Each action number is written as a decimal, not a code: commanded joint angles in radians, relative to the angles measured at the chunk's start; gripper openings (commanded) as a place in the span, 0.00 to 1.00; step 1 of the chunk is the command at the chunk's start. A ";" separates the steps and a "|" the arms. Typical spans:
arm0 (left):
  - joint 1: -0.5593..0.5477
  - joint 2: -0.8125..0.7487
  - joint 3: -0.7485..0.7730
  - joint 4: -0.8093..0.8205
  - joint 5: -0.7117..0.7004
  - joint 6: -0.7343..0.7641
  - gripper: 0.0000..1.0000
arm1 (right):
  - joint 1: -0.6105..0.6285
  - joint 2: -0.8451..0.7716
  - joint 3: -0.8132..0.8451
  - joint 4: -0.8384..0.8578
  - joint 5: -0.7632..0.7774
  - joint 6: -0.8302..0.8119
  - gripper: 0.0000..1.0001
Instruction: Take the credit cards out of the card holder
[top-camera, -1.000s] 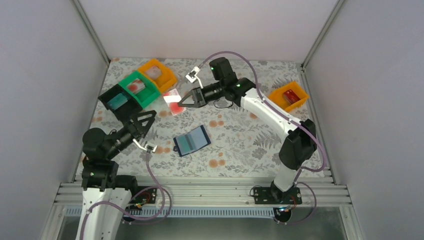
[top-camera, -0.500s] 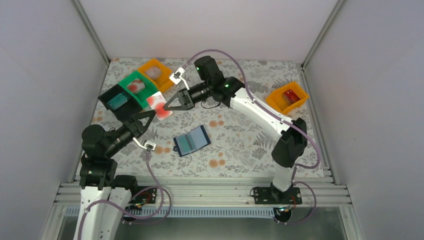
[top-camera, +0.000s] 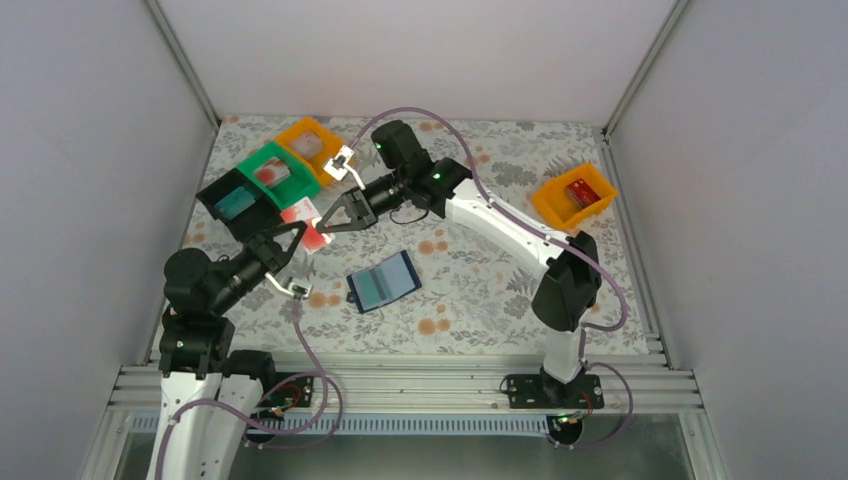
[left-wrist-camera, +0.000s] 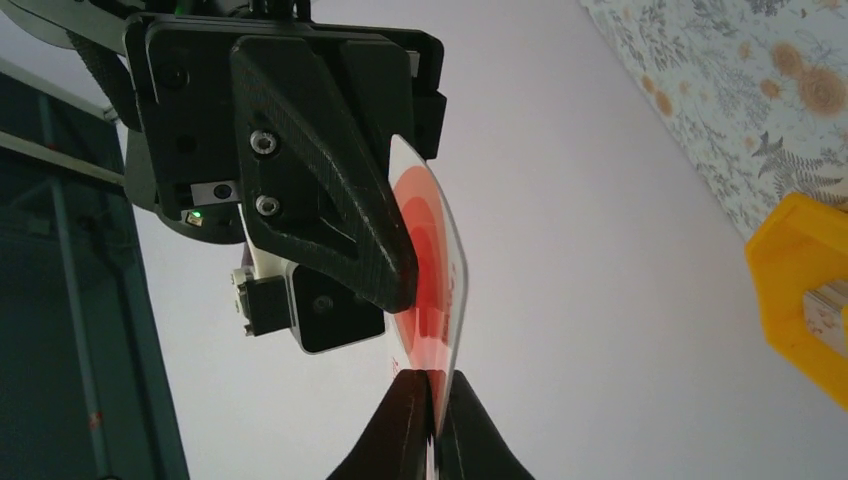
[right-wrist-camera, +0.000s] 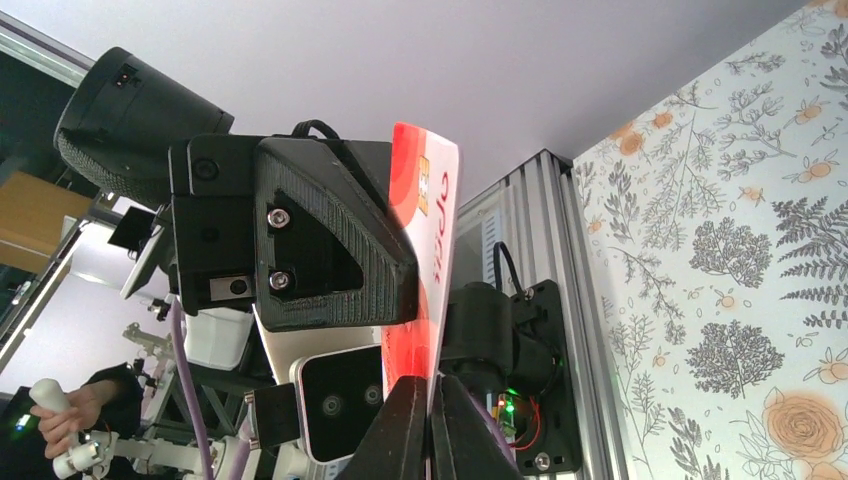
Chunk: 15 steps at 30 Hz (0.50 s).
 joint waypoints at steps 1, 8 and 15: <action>-0.005 -0.003 0.028 -0.021 0.003 0.426 0.02 | 0.021 0.009 0.031 -0.040 -0.032 -0.023 0.04; -0.007 -0.005 0.035 -0.132 -0.177 0.352 0.02 | -0.049 -0.082 -0.034 -0.018 0.134 -0.016 0.71; -0.008 0.238 0.194 -0.252 -0.612 -0.097 0.02 | -0.185 -0.339 -0.238 -0.018 0.618 -0.016 0.99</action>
